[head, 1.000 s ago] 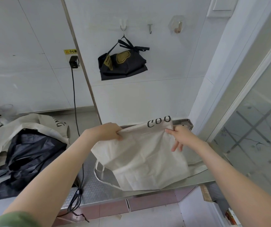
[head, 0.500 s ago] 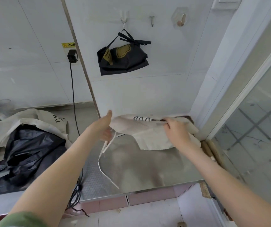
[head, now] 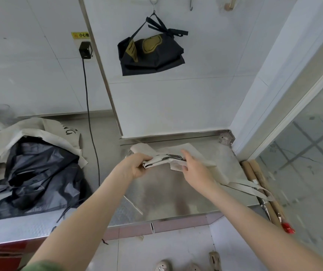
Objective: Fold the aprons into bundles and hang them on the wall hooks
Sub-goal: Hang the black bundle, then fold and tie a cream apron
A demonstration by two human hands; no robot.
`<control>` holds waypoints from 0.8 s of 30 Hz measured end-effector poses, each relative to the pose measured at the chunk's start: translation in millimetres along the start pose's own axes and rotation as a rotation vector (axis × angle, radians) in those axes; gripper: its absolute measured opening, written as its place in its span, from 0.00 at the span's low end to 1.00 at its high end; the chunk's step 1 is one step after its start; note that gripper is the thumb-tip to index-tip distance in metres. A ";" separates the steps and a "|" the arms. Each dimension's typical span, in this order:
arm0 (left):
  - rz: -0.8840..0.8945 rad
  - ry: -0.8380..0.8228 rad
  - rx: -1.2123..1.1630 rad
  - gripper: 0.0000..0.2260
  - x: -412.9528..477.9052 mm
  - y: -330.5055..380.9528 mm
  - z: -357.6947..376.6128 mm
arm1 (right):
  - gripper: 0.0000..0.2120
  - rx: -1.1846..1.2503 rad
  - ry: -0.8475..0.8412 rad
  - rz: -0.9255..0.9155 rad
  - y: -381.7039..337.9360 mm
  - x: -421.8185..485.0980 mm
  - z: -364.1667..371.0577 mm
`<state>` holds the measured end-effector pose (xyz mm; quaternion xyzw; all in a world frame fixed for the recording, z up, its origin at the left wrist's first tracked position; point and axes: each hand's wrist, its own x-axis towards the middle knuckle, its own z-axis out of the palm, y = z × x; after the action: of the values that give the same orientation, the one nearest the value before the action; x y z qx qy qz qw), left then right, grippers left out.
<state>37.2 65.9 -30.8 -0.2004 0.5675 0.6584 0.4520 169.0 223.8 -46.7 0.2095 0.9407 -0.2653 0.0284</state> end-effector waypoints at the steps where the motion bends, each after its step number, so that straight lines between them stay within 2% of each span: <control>1: 0.002 -0.007 0.018 0.06 -3.0 2.4 0.1 | 0.26 0.043 -0.010 0.090 10.1 2.6 2.4; 3: 0.002 -0.002 0.095 0.05 -7.0 8.9 -4.8 | 0.25 0.228 -0.040 0.278 33.9 5.1 6.0; 5: -0.015 -0.012 0.173 0.05 -11.3 14.8 -13.3 | 0.18 0.291 -0.079 0.344 55.2 5.9 6.3; 7: -0.006 -0.031 0.233 0.05 -11.4 20.3 -22.7 | 0.15 0.171 -0.075 0.281 70.1 5.4 5.6; 11: 0.043 -0.054 0.370 0.10 -7.7 31.1 -41.0 | 0.23 0.159 0.215 0.012 68.1 0.0 4.1; 12: 0.061 -0.032 0.415 0.12 -2.8 31.1 -49.5 | 0.25 0.144 0.237 -0.049 66.9 -2.1 5.2; 14: 0.061 0.053 0.524 0.14 6.3 25.6 -65.9 | 0.27 0.071 0.150 -0.093 69.2 -4.4 14.5; 17: -0.020 0.200 0.661 0.16 25.7 5.3 -88.9 | 0.24 0.057 -0.098 -0.039 77.9 -8.4 38.6; 20: -0.065 0.384 1.047 0.18 34.0 -15.6 -90.6 | 0.21 0.220 -0.361 0.077 82.2 -17.6 59.0; 22: -0.045 0.540 1.247 0.28 38.7 -28.2 -90.7 | 0.25 0.385 -0.403 0.173 86.5 -23.1 70.0; 24: 0.012 0.667 1.313 0.40 40.5 -40.6 -85.9 | 0.30 0.607 -0.319 0.324 89.5 -24.9 74.6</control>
<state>28.5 -1.1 -109.0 -0.0752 0.9532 0.0897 0.2787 223.9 245.3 -150.2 0.3106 0.7577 -0.5531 0.1530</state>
